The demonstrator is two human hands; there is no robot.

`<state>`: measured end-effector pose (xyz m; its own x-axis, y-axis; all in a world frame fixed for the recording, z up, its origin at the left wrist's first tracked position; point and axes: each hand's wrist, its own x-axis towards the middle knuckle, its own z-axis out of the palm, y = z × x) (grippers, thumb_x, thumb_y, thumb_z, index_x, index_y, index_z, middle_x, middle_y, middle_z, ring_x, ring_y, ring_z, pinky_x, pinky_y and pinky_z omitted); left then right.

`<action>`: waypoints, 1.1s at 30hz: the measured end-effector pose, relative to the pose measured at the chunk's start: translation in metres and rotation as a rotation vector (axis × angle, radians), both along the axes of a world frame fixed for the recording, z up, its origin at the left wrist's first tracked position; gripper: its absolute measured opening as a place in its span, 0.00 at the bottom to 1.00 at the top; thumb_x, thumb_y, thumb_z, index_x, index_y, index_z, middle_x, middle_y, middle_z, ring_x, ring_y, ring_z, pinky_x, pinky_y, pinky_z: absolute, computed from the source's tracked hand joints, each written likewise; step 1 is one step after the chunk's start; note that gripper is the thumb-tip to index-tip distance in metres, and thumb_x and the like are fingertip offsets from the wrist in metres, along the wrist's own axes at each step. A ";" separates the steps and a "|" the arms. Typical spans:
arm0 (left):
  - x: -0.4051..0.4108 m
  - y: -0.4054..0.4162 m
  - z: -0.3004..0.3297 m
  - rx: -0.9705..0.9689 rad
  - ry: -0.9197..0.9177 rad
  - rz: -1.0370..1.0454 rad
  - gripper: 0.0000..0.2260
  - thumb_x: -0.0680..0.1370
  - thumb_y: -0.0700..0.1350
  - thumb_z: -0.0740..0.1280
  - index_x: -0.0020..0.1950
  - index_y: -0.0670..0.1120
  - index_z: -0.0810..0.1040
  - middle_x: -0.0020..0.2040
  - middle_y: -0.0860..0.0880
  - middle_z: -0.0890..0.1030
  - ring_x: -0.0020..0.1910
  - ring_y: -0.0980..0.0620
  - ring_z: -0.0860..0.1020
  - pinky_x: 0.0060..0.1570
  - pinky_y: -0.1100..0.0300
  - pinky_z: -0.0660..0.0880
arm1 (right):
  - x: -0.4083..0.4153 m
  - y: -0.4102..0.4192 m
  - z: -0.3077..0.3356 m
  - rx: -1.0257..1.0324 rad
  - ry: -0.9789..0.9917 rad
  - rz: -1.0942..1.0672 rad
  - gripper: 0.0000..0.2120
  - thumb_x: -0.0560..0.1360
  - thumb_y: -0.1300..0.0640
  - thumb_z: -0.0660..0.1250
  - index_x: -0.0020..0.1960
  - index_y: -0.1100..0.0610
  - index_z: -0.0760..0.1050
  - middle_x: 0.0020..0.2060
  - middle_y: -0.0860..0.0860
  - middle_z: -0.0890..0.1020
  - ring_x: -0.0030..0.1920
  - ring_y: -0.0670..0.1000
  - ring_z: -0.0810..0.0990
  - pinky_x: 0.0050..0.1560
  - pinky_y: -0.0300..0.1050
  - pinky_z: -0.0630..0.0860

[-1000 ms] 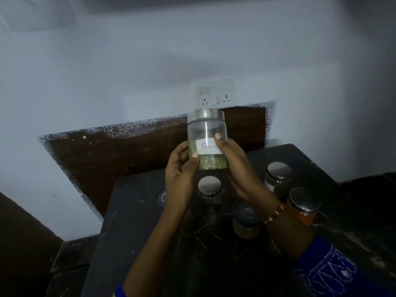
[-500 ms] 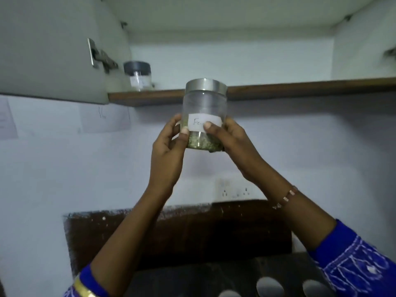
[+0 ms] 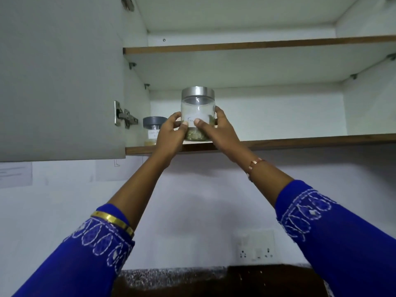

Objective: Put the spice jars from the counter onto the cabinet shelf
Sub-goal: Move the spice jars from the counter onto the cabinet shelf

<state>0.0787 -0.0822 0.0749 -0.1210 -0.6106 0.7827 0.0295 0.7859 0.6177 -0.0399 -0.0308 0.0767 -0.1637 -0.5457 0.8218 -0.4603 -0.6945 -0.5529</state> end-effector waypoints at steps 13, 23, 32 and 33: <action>0.003 -0.070 0.018 0.037 -0.482 0.351 0.23 0.75 0.42 0.67 0.69 0.43 0.66 0.59 0.42 0.78 0.58 0.45 0.76 0.53 0.58 0.71 | -0.021 -0.079 0.028 0.260 0.286 -0.362 0.24 0.76 0.48 0.64 0.64 0.64 0.71 0.61 0.60 0.78 0.60 0.59 0.76 0.55 0.47 0.72; -0.025 -0.101 0.035 0.143 -0.822 0.522 0.17 0.77 0.42 0.56 0.66 0.41 0.69 0.65 0.41 0.74 0.59 0.44 0.73 0.64 0.53 0.68 | -0.014 -0.127 0.033 0.364 0.368 -0.666 0.16 0.76 0.59 0.65 0.61 0.64 0.70 0.60 0.59 0.78 0.59 0.57 0.76 0.46 0.43 0.67; -0.022 -0.114 0.048 0.242 -1.002 0.491 0.07 0.79 0.40 0.53 0.53 0.43 0.69 0.52 0.44 0.72 0.48 0.47 0.71 0.46 0.58 0.68 | -0.009 -0.121 0.051 0.654 0.767 -0.651 0.16 0.80 0.64 0.54 0.66 0.66 0.68 0.66 0.61 0.73 0.53 0.56 0.72 0.43 0.43 0.68; -0.023 -0.114 0.048 0.228 -1.002 0.497 0.08 0.79 0.40 0.53 0.54 0.43 0.69 0.52 0.44 0.72 0.49 0.47 0.71 0.49 0.57 0.68 | -0.009 -0.120 0.051 0.659 0.800 -0.654 0.16 0.80 0.64 0.54 0.66 0.66 0.68 0.66 0.61 0.73 0.51 0.54 0.69 0.39 0.41 0.67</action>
